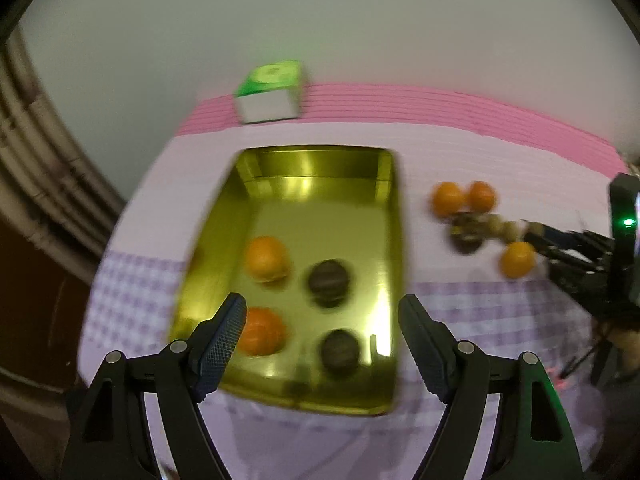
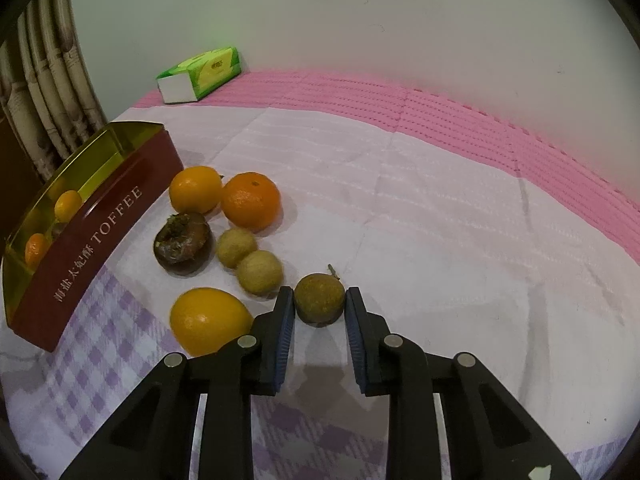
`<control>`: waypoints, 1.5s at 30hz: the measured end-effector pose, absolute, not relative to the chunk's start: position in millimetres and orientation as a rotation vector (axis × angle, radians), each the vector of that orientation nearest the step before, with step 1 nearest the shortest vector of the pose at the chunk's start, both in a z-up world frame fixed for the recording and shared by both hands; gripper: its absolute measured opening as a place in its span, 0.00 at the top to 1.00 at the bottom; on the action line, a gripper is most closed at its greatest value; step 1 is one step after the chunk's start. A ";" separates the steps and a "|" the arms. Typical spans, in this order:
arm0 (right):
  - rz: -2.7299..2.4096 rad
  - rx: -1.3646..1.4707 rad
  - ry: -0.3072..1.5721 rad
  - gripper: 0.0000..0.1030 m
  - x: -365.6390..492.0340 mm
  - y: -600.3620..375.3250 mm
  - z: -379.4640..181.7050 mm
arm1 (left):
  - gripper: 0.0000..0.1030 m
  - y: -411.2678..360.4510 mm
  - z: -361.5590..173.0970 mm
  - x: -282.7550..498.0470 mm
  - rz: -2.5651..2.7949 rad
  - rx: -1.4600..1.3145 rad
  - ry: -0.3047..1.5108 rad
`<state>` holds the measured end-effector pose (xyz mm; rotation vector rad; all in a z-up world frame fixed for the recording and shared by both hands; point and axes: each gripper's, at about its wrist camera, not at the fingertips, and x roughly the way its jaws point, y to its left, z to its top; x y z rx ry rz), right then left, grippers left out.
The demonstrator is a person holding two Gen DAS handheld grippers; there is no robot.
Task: Organize fruits
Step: 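Grasp a small olive-green fruit with the right tool while the left tool grasps a yellow orange, then carry the yellow orange into the tin tray with the left tool and release it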
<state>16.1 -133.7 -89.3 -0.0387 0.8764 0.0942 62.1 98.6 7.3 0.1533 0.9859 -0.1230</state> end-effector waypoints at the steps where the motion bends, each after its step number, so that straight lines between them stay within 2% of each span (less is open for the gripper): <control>1: 0.082 -0.042 0.872 0.77 13.7 -137.5 -89.6 | 0.24 88.3 6.4 62.7 -0.147 0.150 0.989; 15: -0.099 0.034 0.835 0.77 -20.0 -214.7 -91.0 | 0.24 -31.1 -23.4 78.6 -0.404 0.190 1.038; 23: -0.097 0.074 0.832 0.77 -20.0 -223.5 -91.5 | 0.24 -56.9 -40.0 89.3 -0.423 0.242 1.065; 28: -0.089 0.093 0.830 0.77 -25.0 -228.3 -92.3 | 0.27 -66.9 -47.4 94.4 -0.439 0.272 1.074; 41: -0.078 0.115 0.827 0.77 -27.5 -231.9 -91.1 | 0.60 -83.9 -63.1 105.2 -0.469 0.312 1.109; 45: -0.078 0.115 0.827 0.77 -27.6 -231.7 -90.9 | 0.60 -83.0 -64.0 102.0 -0.463 0.313 1.105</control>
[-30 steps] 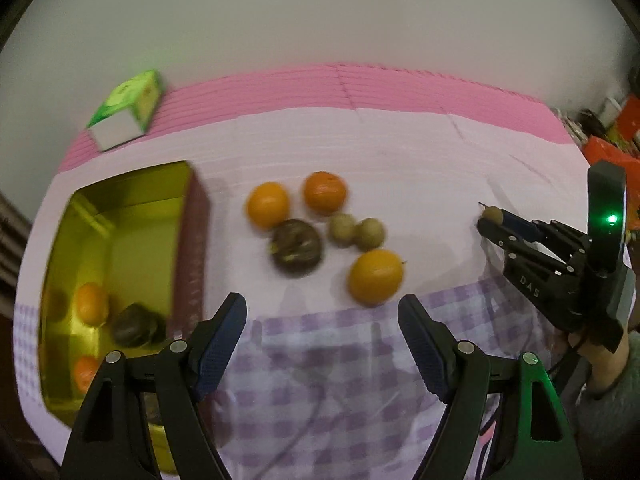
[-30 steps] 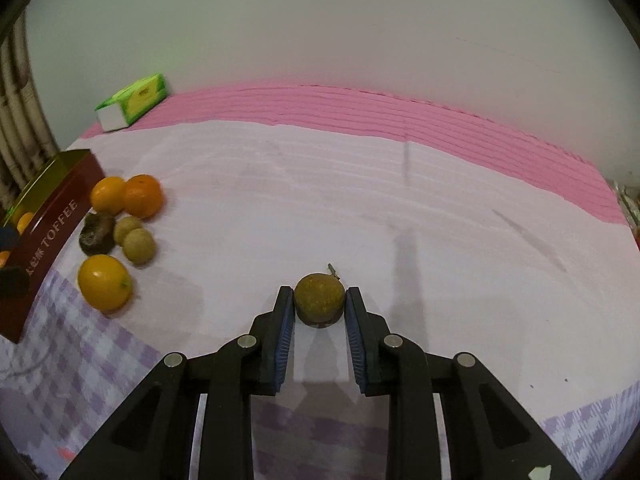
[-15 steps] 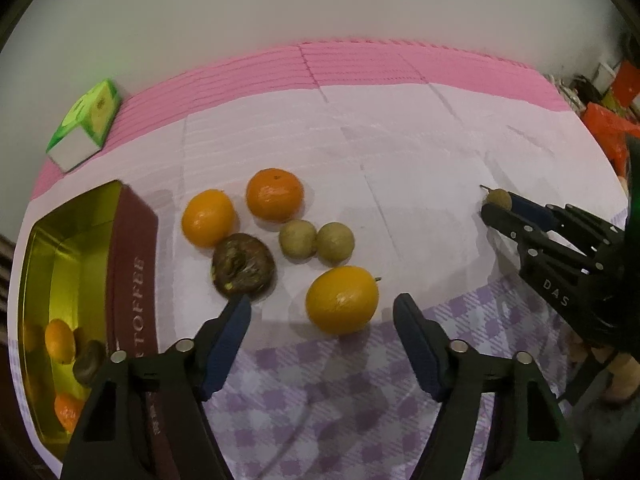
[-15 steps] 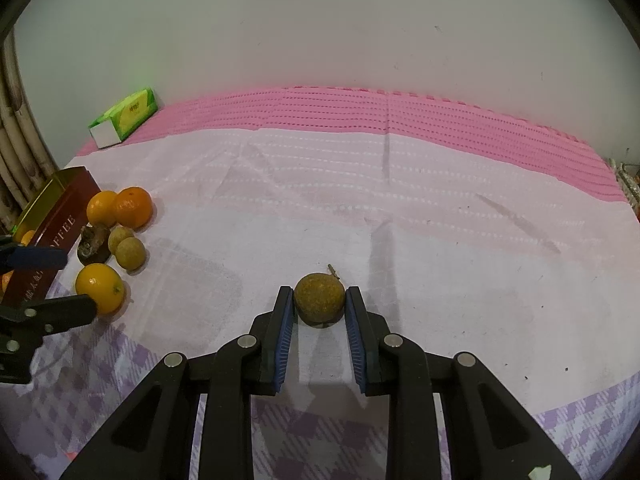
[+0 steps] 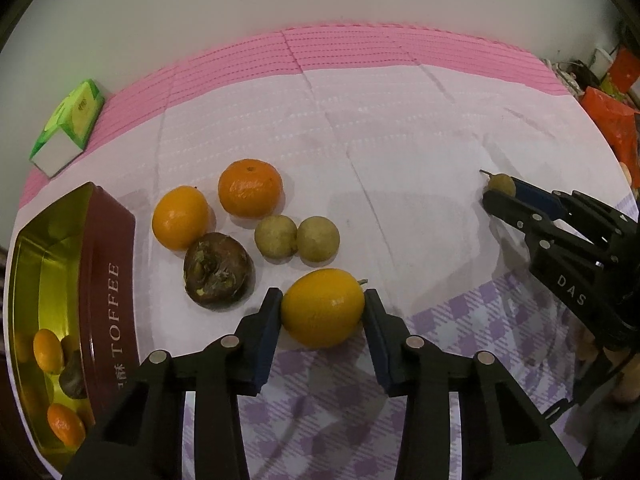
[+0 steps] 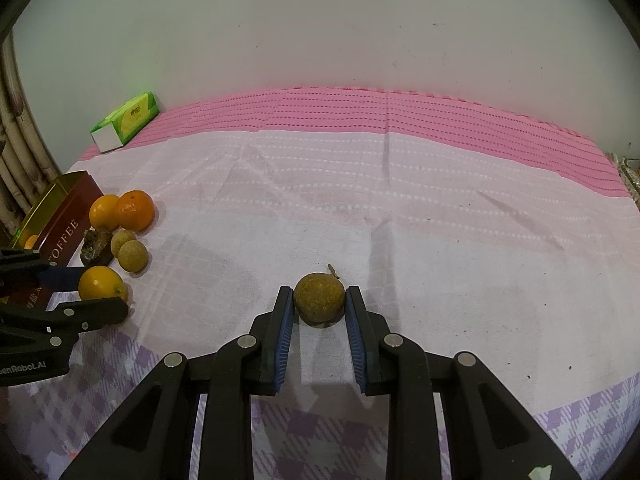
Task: Organize fruits
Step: 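Carry the yellow orange into the tin tray with the left tool and release it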
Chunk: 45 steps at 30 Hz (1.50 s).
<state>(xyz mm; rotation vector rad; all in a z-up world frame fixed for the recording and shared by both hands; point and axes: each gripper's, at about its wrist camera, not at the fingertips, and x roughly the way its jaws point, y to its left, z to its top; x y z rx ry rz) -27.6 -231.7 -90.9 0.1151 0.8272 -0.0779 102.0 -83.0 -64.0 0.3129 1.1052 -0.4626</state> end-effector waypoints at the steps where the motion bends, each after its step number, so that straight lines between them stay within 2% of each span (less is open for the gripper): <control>1: -0.078 0.114 0.827 0.77 -27.6 -231.6 -90.9 | 0.60 -82.7 -64.1 101.1 -0.462 0.311 1.105; 18: -0.093 0.088 0.833 0.76 -24.6 -227.3 -91.2 | 0.60 -39.7 -30.5 79.0 -0.399 0.213 1.077; 31: -0.106 0.064 0.838 0.76 -23.4 -223.3 -91.3 | 0.60 49.7 14.4 82.0 -0.229 0.107 0.976; 45: -0.110 0.051 0.840 0.76 -20.9 -220.8 -91.9 | 0.60 134.6 -10.7 92.2 -0.054 0.028 1.054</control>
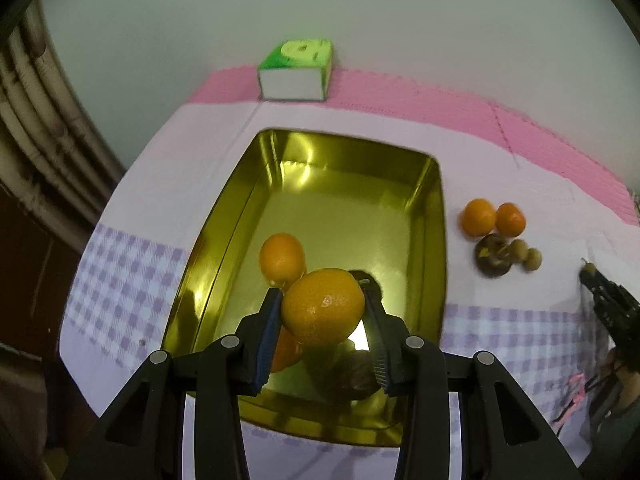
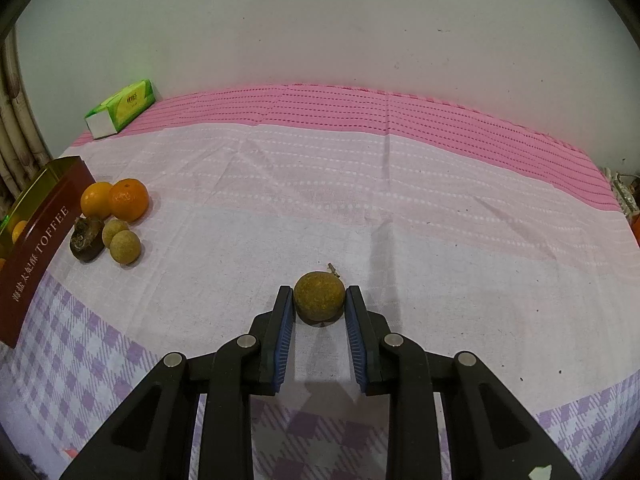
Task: Organize fruits
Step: 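Carry the yellow orange into the tin tray with the left tool and release it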
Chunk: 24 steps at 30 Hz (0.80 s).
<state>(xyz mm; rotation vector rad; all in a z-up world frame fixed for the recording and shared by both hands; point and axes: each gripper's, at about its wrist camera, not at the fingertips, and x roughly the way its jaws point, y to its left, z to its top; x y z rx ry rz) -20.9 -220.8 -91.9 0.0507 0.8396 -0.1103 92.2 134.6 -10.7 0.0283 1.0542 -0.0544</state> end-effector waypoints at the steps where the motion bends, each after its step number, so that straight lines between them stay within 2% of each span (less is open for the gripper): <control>1: -0.110 0.051 0.840 0.76 -20.7 -220.6 -92.3 | 0.60 135.6 -13.2 91.7 -0.053 0.031 1.062; 10: -0.111 0.050 0.839 0.76 -20.7 -220.4 -92.3 | 0.60 135.3 -33.6 90.1 -0.052 0.059 1.108; 24: -0.111 0.049 0.839 0.76 -20.6 -220.1 -92.4 | 0.60 132.9 -37.7 94.0 -0.042 0.096 1.108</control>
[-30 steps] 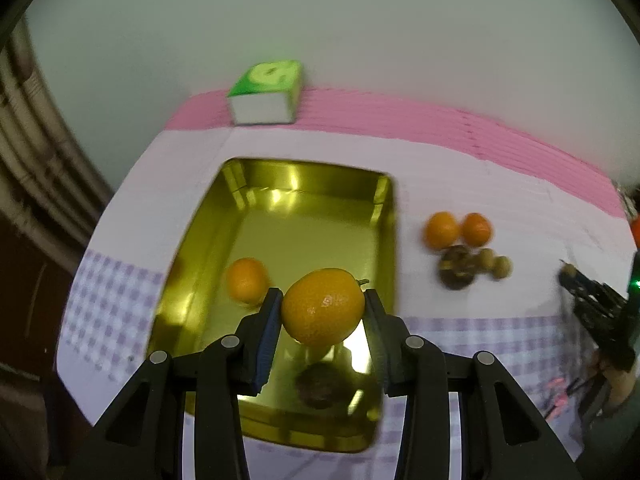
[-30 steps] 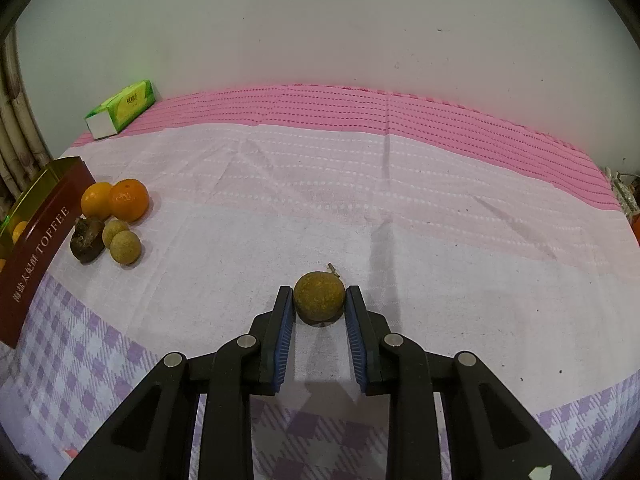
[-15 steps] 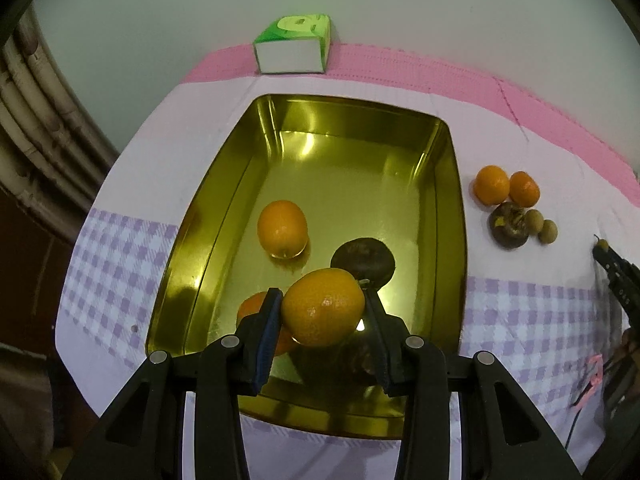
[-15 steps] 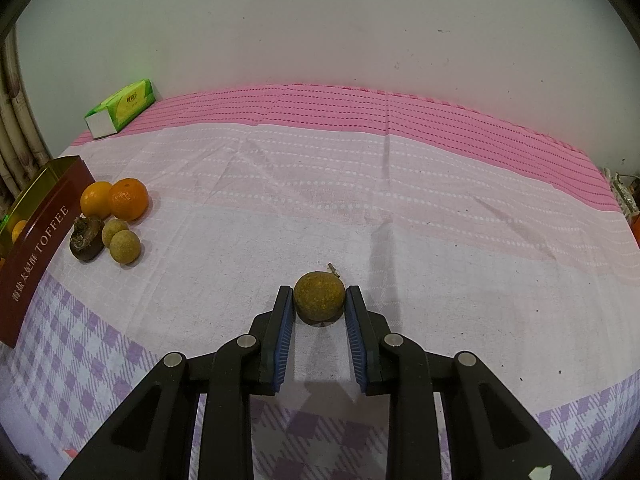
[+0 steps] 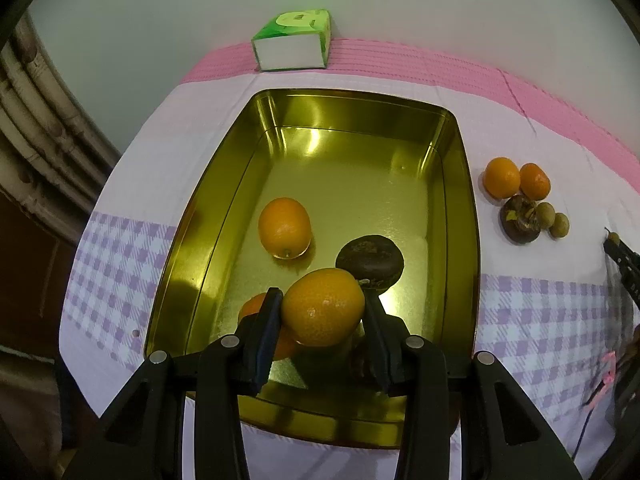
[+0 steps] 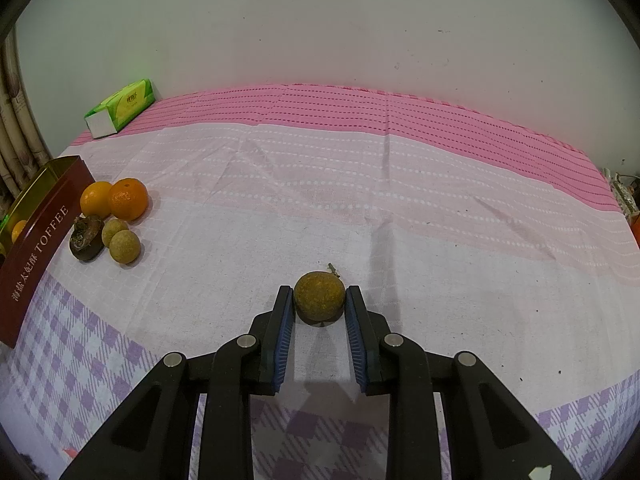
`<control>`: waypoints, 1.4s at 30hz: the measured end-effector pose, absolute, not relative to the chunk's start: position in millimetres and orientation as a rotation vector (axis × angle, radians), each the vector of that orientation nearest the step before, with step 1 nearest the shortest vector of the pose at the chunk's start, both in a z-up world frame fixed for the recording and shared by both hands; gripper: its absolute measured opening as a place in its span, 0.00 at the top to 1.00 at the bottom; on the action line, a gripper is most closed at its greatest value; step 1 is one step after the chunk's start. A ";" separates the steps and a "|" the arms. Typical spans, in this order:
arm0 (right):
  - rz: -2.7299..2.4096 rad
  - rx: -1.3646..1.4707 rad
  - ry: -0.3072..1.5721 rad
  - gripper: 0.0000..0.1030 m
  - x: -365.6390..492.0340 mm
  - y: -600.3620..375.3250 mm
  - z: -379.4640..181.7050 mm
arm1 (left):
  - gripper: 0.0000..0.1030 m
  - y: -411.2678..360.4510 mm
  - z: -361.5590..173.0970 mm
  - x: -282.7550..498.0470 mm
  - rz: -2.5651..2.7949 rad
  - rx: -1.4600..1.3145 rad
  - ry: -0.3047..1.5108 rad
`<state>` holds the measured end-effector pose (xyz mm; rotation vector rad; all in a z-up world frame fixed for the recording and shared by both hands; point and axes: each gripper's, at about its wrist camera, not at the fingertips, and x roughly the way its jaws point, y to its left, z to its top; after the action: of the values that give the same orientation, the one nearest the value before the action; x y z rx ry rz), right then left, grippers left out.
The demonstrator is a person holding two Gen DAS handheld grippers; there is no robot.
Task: Organize fruits
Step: 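Carry the yellow orange into the tin tray with the left tool and release it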
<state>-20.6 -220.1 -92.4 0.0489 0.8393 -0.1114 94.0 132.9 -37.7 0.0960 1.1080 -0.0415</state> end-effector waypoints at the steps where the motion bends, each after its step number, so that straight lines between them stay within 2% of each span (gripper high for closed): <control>1: -0.112 0.048 0.839 0.76 -20.1 -219.7 -92.7 | 0.60 132.0 -37.9 94.2 -0.040 0.102 1.108; 21: -0.116 0.043 0.839 0.77 -19.5 -219.5 -94.0 | 0.59 131.5 -34.6 94.3 -0.051 0.104 1.108; 37: -0.120 0.032 0.840 0.77 -18.9 -220.1 -94.0 | 0.58 142.9 -10.5 87.2 -0.035 0.103 1.056; 40: -0.121 0.029 0.840 0.77 -18.8 -218.4 -94.1 | 0.56 148.7 -6.6 84.6 -0.024 0.101 1.045; 42: -0.121 0.028 0.840 0.77 -18.4 -218.4 -94.2 | 0.51 153.1 -4.2 84.3 -0.015 0.102 1.039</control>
<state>-18.4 -218.4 -94.2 0.0279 0.8396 -0.1215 84.3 153.1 -4.2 0.1016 1.0391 -0.0149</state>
